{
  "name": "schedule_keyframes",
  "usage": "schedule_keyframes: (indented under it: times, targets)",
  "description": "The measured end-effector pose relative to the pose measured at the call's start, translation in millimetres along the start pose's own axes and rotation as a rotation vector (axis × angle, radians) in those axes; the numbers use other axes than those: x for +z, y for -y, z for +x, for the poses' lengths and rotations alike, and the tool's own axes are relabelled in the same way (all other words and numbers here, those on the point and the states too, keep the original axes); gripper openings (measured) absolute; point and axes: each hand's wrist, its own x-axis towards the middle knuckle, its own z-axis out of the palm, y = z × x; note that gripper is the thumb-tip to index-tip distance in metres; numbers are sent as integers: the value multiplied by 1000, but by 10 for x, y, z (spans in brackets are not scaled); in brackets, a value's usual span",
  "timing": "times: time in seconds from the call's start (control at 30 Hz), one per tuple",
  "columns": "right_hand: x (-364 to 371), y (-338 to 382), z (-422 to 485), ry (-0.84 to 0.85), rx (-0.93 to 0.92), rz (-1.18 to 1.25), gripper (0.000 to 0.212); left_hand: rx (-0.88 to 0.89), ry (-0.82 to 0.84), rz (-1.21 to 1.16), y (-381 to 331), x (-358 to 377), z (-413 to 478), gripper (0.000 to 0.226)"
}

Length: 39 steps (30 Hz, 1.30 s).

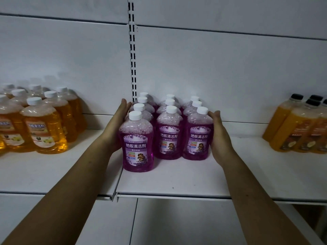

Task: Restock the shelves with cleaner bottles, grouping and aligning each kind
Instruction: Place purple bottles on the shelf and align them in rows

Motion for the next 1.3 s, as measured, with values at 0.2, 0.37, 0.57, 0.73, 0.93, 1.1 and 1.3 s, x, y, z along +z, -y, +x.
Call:
schedule_keyframes:
  times: [0.2, 0.37, 0.57, 0.73, 0.93, 1.1, 1.3]
  targets:
    - [63, -1, 109, -2, 121, 73, 56, 2, 29, 6, 52, 61, 5, 60]
    - [106, -37, 66, -1, 73, 66, 61, -8, 67, -51, 62, 87, 8, 56]
    - [-22, -33, 84, 76, 30, -68, 99, -21, 53, 6, 20, 44, 2, 65]
    - [-157, 137, 229, 122, 3, -245, 115, -15, 99, 64, -109, 109, -12, 51]
    - [-78, 147, 344, 207, -50, -266, 92, 6, 154, 6, -91, 129, 7, 48]
    - [-38, 69, 272, 140, -95, -206, 72, -13, 168, -45, -85, 179, -71, 50]
    - [-120, -97, 169, 110, -78, -170, 102, 109, 48, 186, -209, 263, -7, 90]
